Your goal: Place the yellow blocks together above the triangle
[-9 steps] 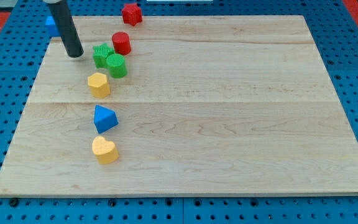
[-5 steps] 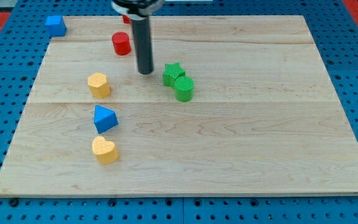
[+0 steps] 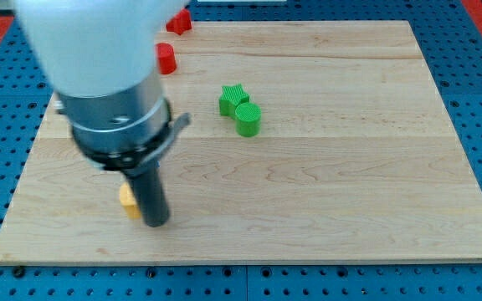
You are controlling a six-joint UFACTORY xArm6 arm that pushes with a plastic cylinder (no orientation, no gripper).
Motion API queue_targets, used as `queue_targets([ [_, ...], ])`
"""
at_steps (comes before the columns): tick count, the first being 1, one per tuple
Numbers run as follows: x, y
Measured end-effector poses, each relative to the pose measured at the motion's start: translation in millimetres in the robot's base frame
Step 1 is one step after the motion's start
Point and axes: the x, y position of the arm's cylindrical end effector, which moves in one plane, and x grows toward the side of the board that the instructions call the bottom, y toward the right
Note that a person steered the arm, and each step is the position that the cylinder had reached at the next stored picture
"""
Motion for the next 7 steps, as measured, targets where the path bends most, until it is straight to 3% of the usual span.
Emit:
queue_targets([
  [2,-46.3,-84.4],
  [3,-87.0,-84.4],
  [5,-115.1,-118.8],
  [6,-128.8,-106.5],
  [7,-128.3,-54.6],
])
